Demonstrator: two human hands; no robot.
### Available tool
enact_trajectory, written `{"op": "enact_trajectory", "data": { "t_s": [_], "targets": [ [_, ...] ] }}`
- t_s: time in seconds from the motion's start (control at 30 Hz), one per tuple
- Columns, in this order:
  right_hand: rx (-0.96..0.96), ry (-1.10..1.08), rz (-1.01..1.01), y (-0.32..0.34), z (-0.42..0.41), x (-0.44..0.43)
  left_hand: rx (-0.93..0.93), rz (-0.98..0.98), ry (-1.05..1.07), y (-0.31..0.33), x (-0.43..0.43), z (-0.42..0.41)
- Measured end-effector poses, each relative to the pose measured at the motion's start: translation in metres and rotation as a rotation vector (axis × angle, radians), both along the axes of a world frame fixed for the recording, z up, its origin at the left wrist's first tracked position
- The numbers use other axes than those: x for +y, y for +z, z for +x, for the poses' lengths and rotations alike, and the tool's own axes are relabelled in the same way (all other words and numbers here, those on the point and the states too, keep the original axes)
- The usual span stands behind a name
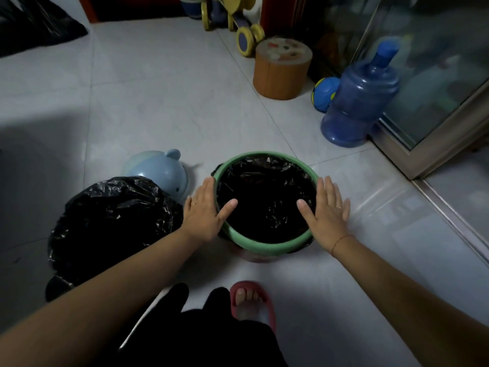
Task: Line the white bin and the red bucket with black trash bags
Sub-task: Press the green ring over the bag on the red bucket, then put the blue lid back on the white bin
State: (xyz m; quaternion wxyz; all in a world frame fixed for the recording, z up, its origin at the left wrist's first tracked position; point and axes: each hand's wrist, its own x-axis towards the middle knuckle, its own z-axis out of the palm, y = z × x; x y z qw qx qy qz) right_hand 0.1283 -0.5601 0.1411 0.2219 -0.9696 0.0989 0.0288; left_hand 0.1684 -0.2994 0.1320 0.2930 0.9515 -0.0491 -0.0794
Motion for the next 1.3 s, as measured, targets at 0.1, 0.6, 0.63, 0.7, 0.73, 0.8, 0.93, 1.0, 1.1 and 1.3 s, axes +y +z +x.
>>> {"op": "enact_trajectory", "data": {
  "t_s": [0.1, 0.6, 0.63, 0.7, 0.73, 0.8, 0.93, 1.0, 1.1, 1.3],
  "targets": [
    [-0.108, 0.077, -0.061, 0.029, 0.024, 0.026, 0.015, 0.090, 0.011, 0.029, 0.024, 0.025],
    [0.194, 0.540, 0.062, 0.007, 0.250, 0.268, 0.313, -0.013, 0.332, 0.017, 0.286, 0.121],
    [0.217, 0.544, 0.044, -0.004, 0.259, 0.272, 0.339, -0.016, 0.311, 0.007, 0.289, 0.125],
    [0.257, 0.544, 0.009, -0.023, 0.274, 0.277, 0.384, 0.000, 0.255, -0.011, 0.292, 0.135],
    [0.276, 0.539, -0.001, -0.030, 0.281, 0.278, 0.397, 0.011, 0.222, -0.018, 0.292, 0.142],
    [0.303, 0.517, -0.008, -0.042, 0.293, 0.280, 0.412, 0.039, 0.180, -0.031, 0.294, 0.154],
    [0.308, 0.467, 0.019, -0.056, 0.308, 0.285, 0.398, 0.142, 0.135, -0.052, 0.297, 0.166],
    [0.318, 0.465, 0.013, -0.062, 0.309, 0.289, 0.396, 0.187, 0.119, -0.060, 0.294, 0.165],
    [0.347, 0.484, -0.001, -0.070, 0.306, 0.295, 0.398, 0.239, 0.117, -0.069, 0.288, 0.167],
    [0.281, 0.423, -0.006, -0.080, 0.308, 0.303, 0.355, 0.254, 0.137, -0.078, 0.291, 0.174]
  ]
}}
